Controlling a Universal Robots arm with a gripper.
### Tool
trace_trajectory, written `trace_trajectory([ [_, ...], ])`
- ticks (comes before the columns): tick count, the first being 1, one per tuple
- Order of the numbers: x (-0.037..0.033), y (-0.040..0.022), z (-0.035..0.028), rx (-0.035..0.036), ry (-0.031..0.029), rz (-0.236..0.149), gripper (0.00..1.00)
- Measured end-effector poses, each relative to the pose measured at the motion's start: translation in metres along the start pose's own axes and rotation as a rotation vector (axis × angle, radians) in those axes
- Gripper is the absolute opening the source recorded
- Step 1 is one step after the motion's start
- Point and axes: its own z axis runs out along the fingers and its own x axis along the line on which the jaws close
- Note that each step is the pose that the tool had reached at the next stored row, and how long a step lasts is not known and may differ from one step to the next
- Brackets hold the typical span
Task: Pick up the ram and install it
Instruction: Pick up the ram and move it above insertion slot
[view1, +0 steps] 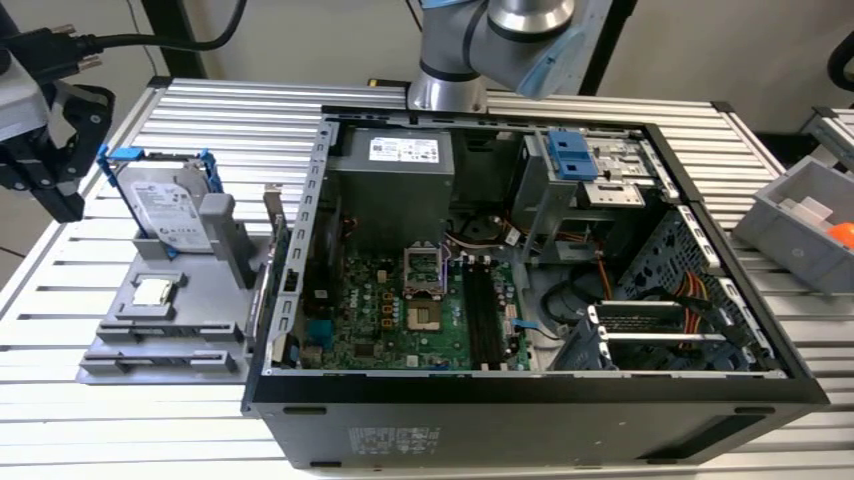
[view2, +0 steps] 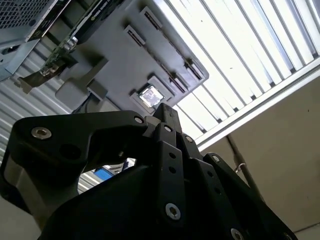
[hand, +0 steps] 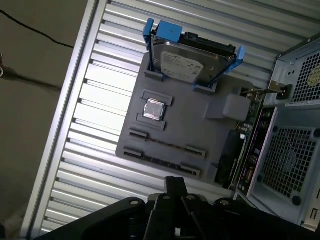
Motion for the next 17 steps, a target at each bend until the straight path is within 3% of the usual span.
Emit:
trace_trajectory([
  [17,0.0000,0.0000,0.0000,-0.0010,0.0070,-0.143,0.00],
])
